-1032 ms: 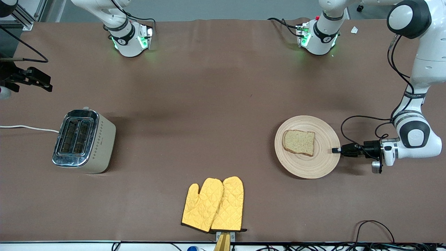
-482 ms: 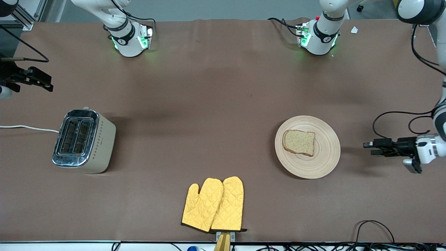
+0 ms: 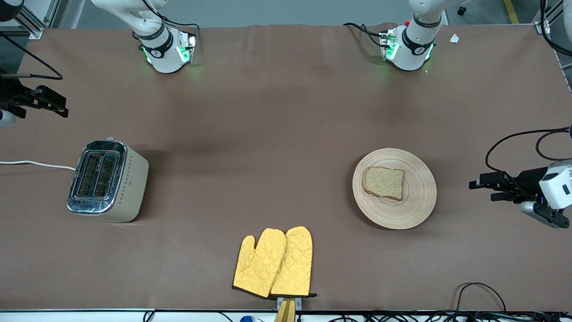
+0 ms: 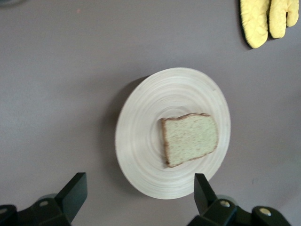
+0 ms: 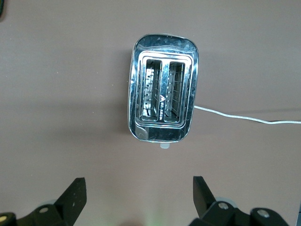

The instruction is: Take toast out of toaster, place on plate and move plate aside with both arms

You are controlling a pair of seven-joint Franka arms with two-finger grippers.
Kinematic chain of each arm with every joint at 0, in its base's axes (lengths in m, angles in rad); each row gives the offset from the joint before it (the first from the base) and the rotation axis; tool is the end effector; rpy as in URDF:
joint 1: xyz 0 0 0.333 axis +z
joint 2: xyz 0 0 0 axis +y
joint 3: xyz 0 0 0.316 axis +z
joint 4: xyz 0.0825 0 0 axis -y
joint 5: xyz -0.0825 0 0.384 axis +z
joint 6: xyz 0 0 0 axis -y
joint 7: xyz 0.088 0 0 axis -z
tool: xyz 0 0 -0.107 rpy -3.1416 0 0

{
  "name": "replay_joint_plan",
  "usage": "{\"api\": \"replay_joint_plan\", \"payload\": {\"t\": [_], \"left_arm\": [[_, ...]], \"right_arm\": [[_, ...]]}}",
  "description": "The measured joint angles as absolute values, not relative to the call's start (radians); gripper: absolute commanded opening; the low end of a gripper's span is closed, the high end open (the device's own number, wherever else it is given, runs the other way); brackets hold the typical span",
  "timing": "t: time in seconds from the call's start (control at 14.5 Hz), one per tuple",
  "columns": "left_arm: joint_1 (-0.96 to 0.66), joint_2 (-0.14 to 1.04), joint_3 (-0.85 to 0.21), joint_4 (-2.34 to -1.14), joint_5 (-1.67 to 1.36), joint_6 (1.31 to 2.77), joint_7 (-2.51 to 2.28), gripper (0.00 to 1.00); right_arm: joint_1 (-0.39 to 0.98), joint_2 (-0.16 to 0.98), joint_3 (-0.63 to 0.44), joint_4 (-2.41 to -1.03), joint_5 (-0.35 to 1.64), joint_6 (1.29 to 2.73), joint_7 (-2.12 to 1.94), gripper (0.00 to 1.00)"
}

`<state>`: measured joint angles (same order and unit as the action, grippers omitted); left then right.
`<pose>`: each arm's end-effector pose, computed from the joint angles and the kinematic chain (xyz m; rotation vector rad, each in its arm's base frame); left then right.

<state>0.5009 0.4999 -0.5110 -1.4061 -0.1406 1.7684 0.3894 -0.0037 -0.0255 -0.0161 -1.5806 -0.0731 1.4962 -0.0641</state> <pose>0.6801 0.0435 0.4428 2.7230 -0.4423 -0.0053 0.5383 -0.0191 0.6278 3.0694 0.0630 -0.0950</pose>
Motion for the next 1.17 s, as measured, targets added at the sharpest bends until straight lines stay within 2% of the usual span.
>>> {"api": "replay_joint_plan", "payload": {"t": [0.28,0.48,1.17], "left_arm": [[0.496,0.341,-0.633,-1.405,-0.014,1.665,0.205,1.00],[0.495,0.244,-0.657,-1.410,0.018,1.621,0.162,1.00],[0.517,0.207,-0.645,-1.387,0.033,1.569,0.161,1.00]], "right_arm": [[-0.004,-0.026,-0.016,-1.580,-0.073,1.496,-0.064,1.00],[-0.004,-0.026,-0.016,-1.580,-0.073,1.496,-0.064,1.00],[-0.004,-0.026,-0.017,-1.580,-0.066,1.494,-0.064,1.00]]}}
